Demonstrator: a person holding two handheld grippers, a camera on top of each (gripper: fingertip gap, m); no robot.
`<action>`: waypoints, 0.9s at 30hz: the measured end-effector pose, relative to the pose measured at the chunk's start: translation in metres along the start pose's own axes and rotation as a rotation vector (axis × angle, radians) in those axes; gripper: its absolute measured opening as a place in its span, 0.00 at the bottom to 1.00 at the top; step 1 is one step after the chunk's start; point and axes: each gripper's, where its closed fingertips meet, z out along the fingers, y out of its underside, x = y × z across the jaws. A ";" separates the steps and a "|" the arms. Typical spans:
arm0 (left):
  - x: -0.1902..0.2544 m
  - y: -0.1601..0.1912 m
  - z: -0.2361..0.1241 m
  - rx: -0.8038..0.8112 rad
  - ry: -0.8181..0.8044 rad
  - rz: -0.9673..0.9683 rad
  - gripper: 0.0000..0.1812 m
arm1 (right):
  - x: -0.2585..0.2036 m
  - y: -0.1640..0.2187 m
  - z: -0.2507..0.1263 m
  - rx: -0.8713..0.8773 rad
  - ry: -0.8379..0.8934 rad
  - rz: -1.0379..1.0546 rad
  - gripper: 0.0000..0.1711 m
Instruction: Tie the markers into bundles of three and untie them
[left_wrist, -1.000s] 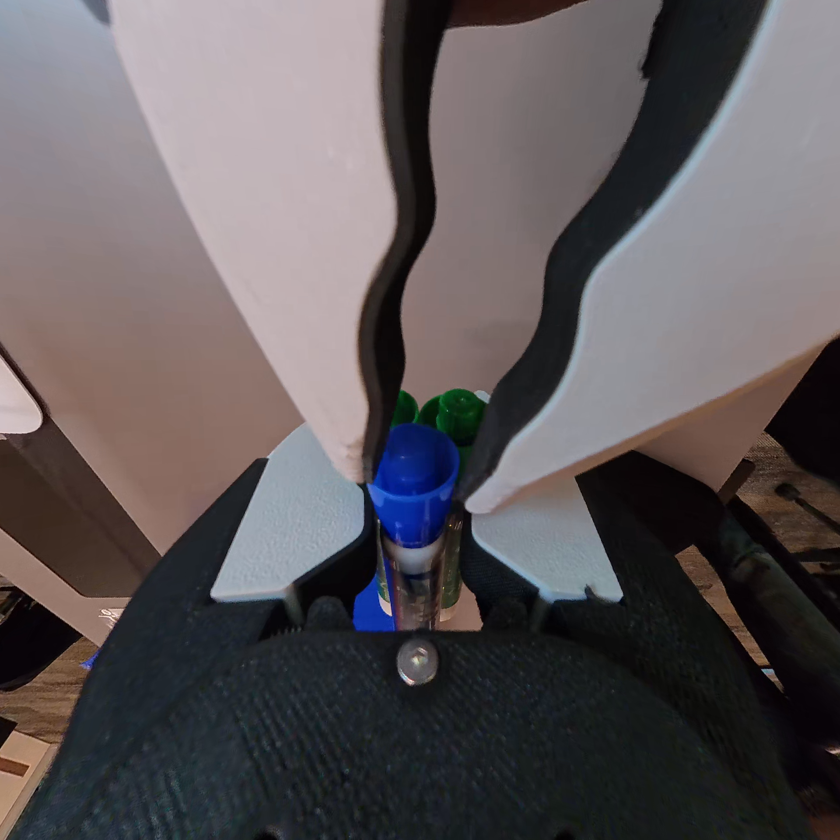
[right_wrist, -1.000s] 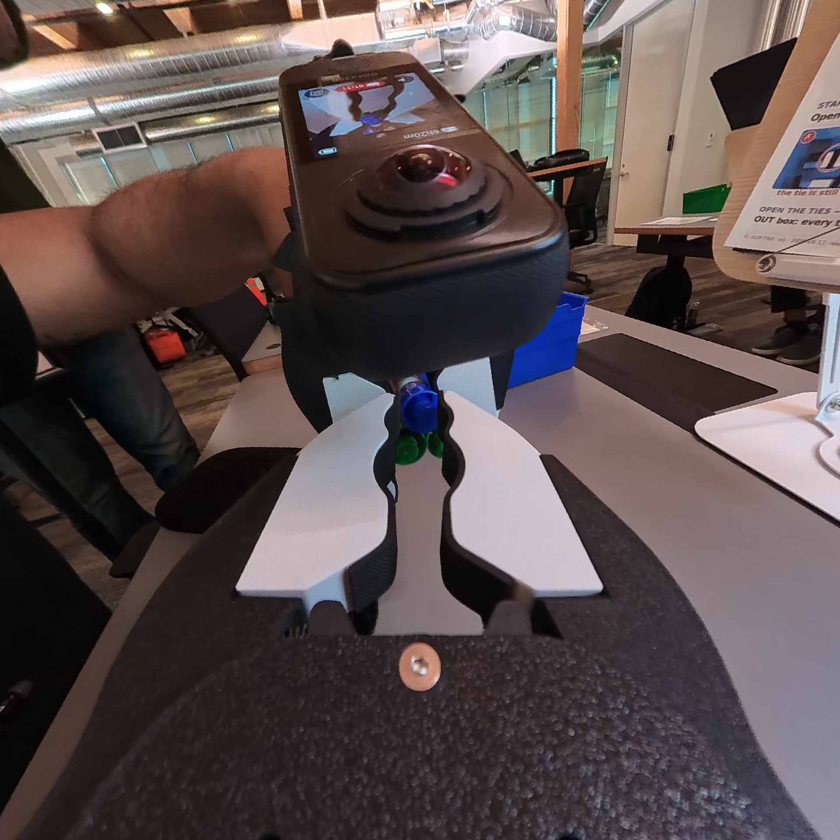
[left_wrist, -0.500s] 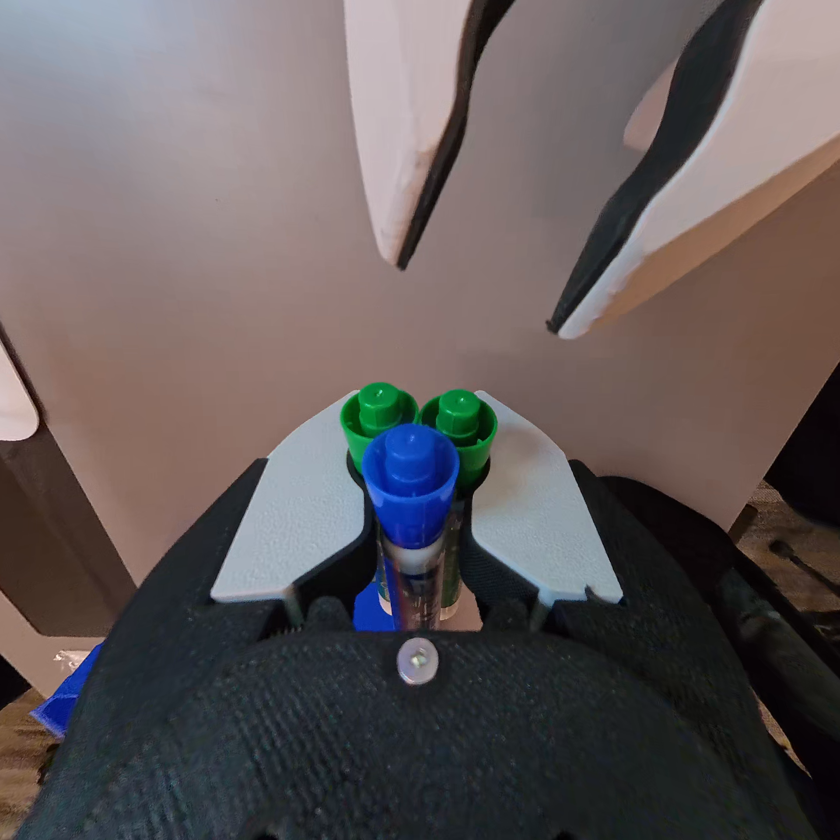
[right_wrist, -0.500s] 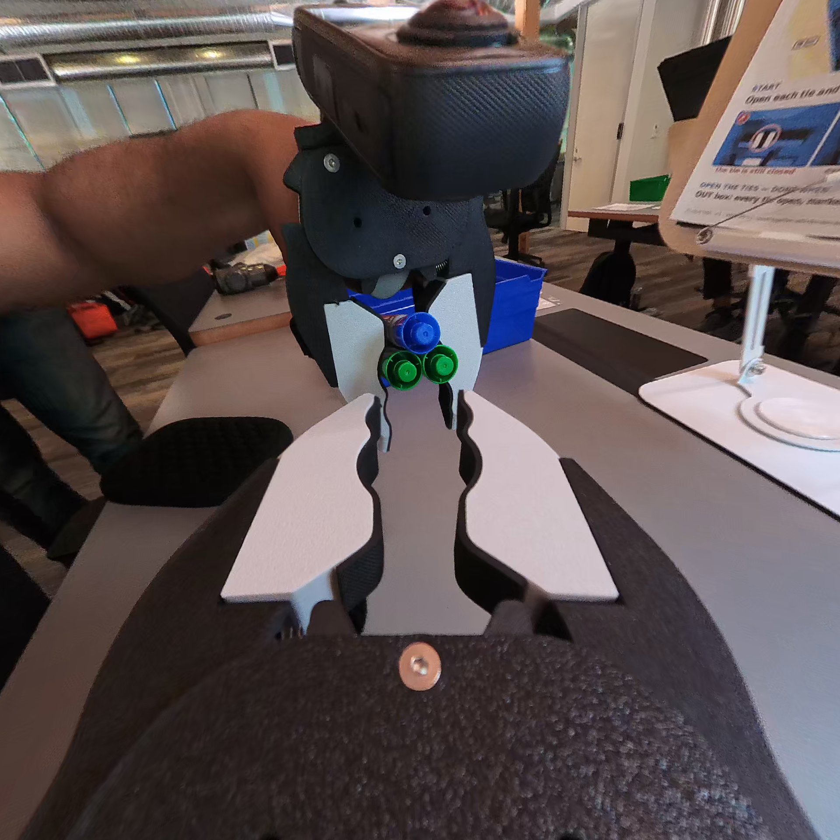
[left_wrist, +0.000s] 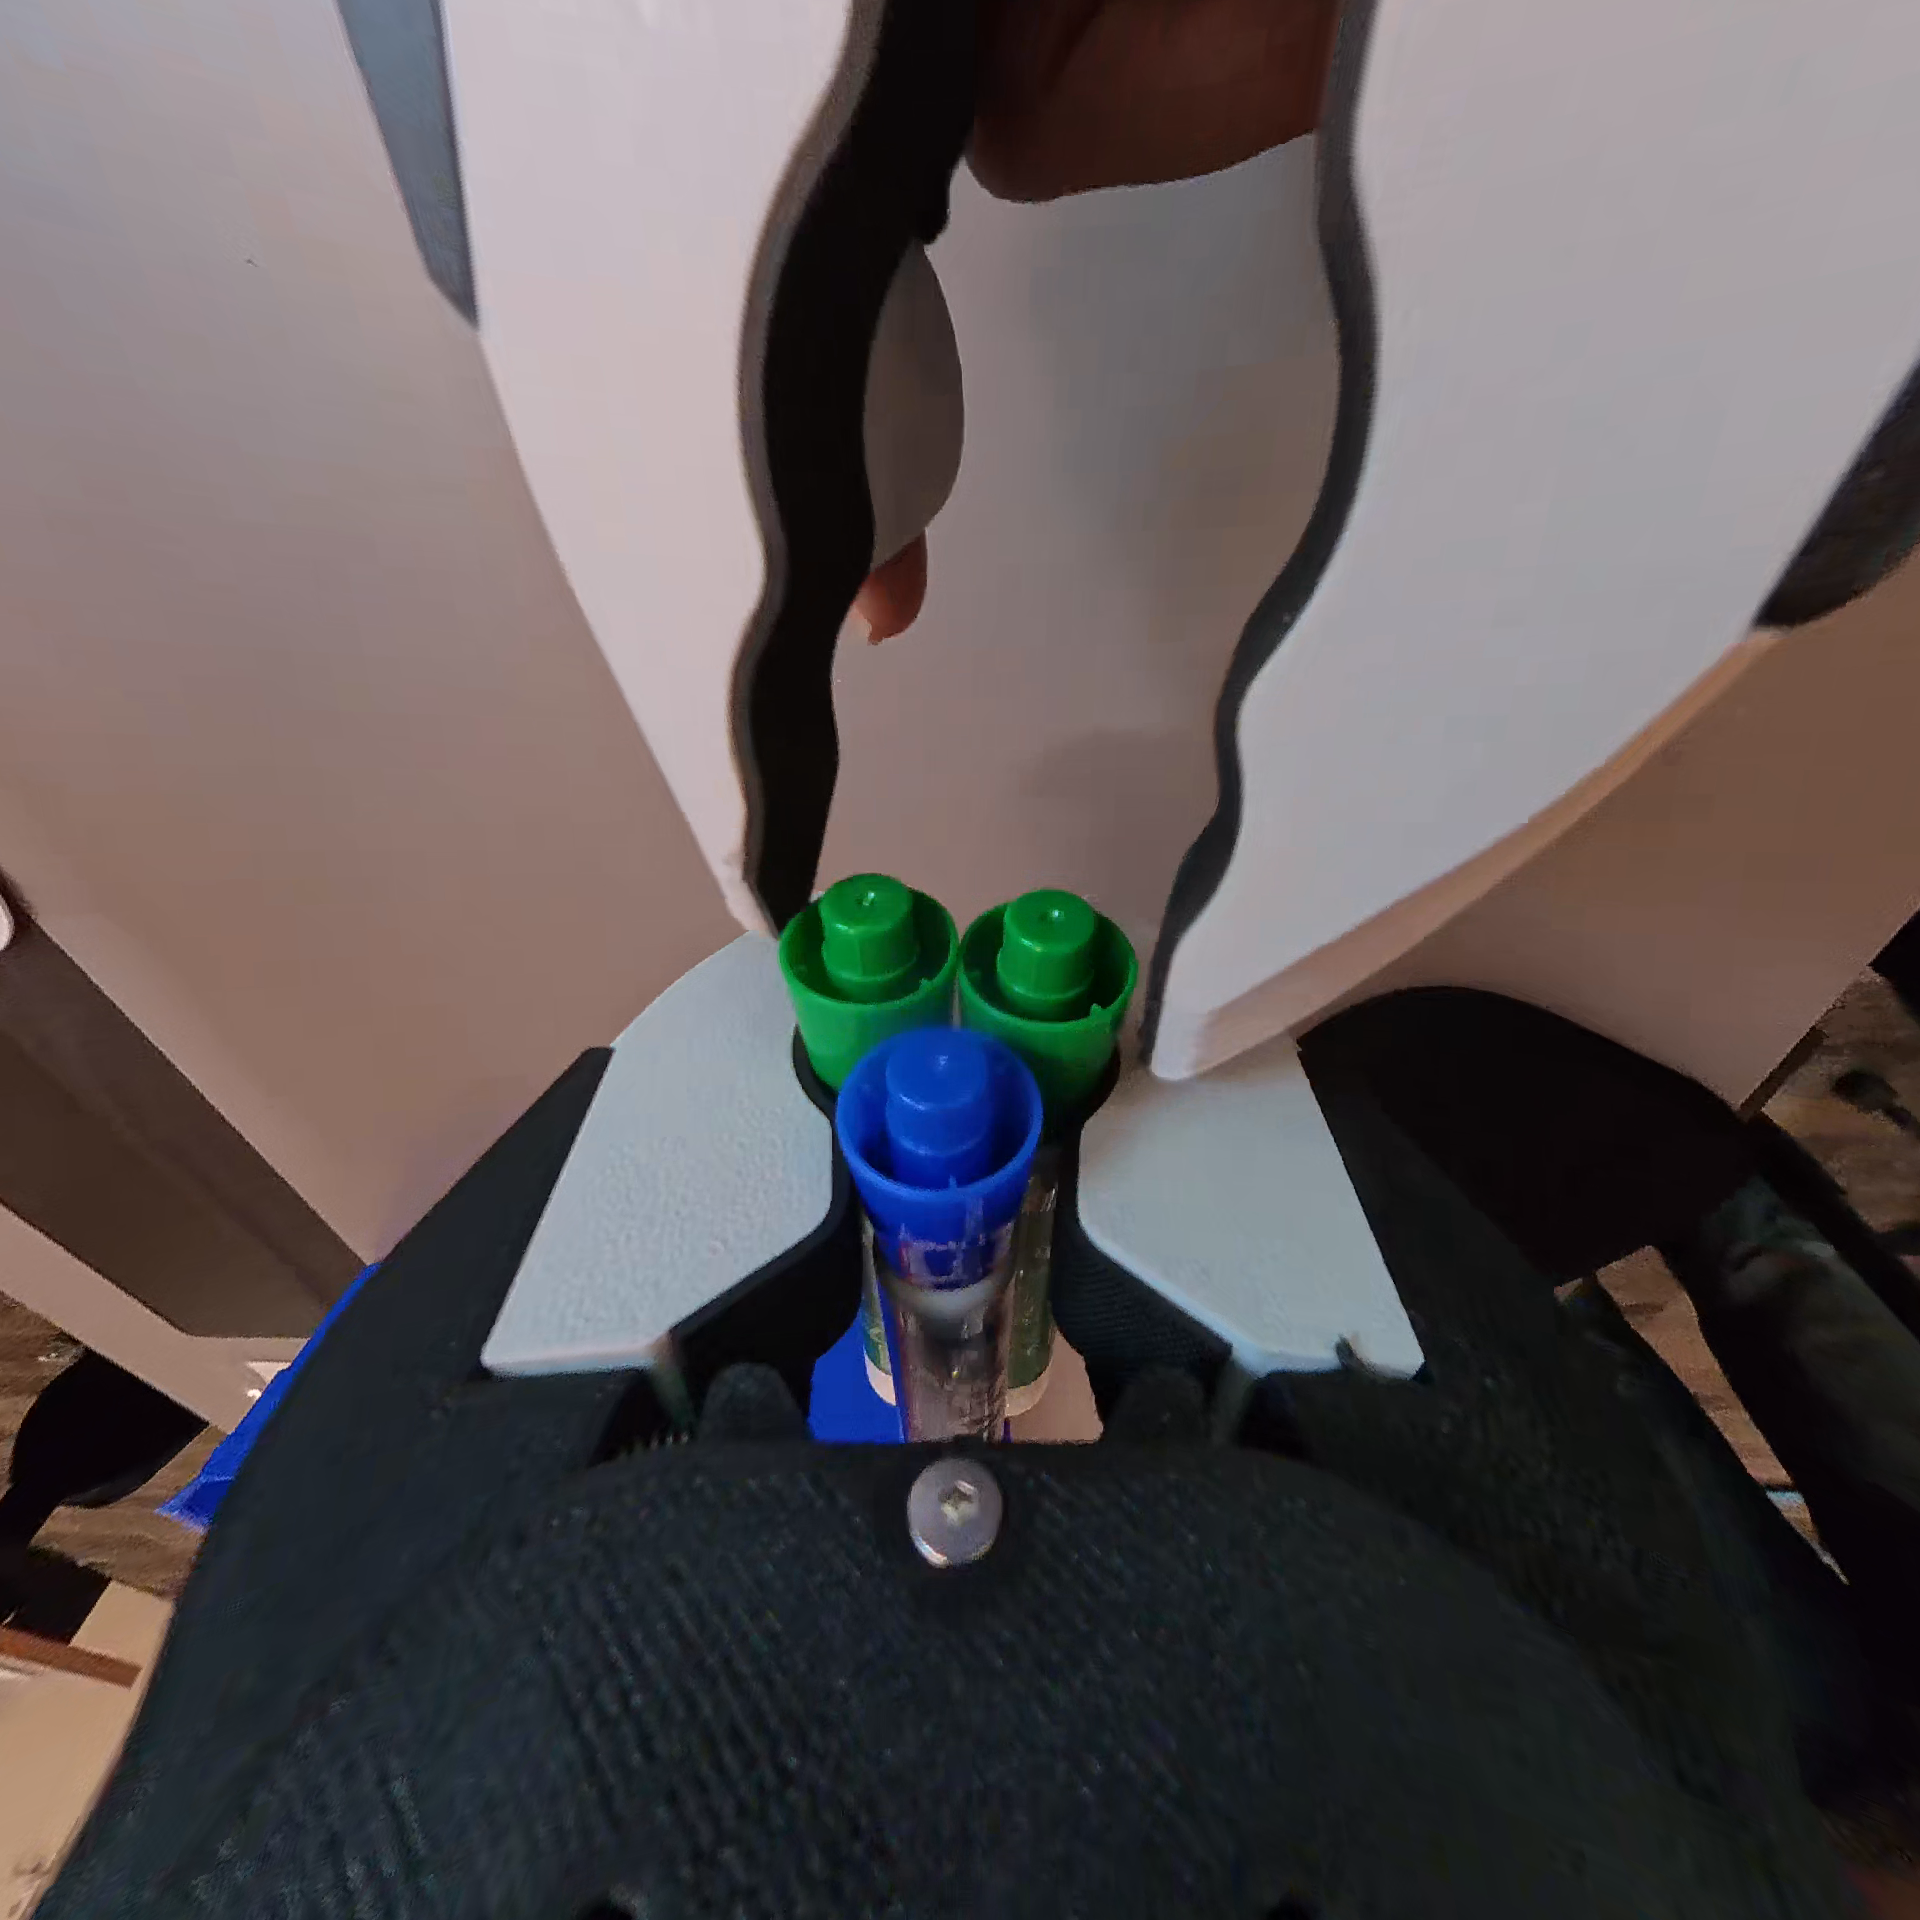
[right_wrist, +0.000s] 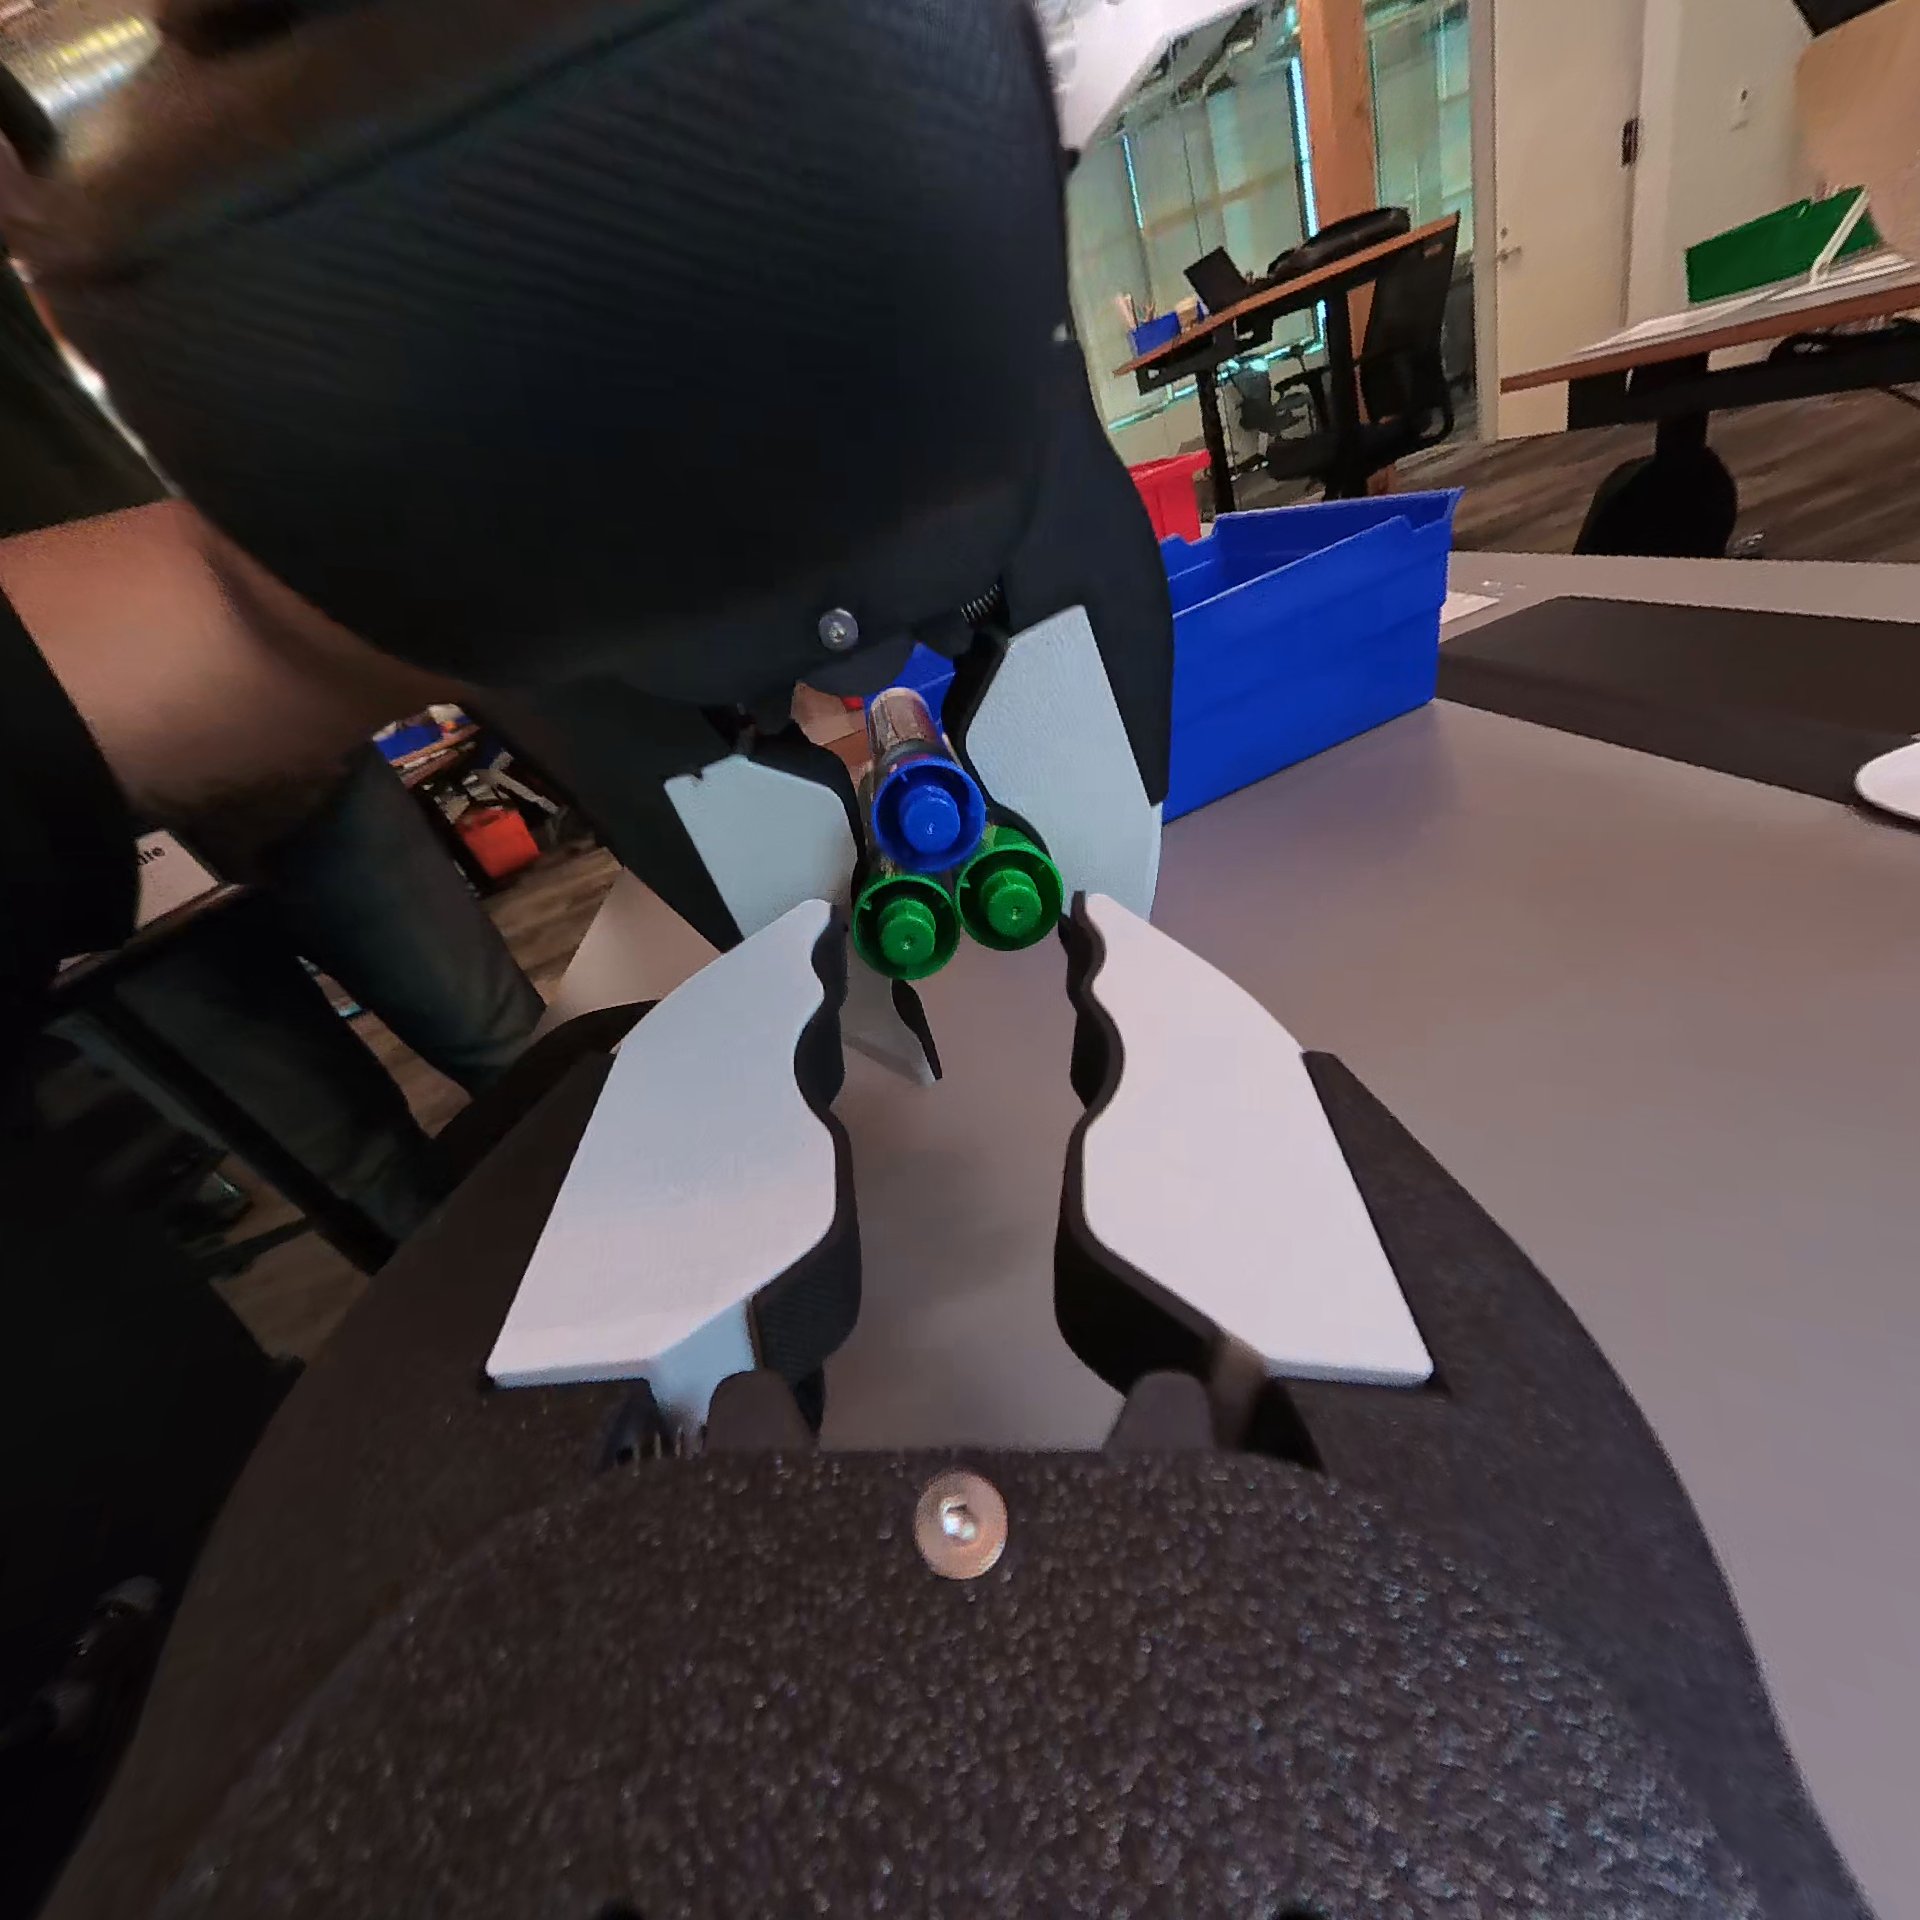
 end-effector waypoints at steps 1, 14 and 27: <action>0.000 0.000 0.000 -0.008 -0.004 0.005 0.23 | -0.001 0.001 0.001 0.003 -0.004 -0.004 0.23; 0.008 0.002 -0.007 -0.102 -0.015 0.075 0.23 | -0.011 -0.006 -0.003 0.035 -0.011 -0.190 0.23; 0.007 -0.002 -0.016 -0.099 -0.028 0.085 0.23 | -0.012 -0.014 -0.008 0.088 -0.018 -0.190 0.22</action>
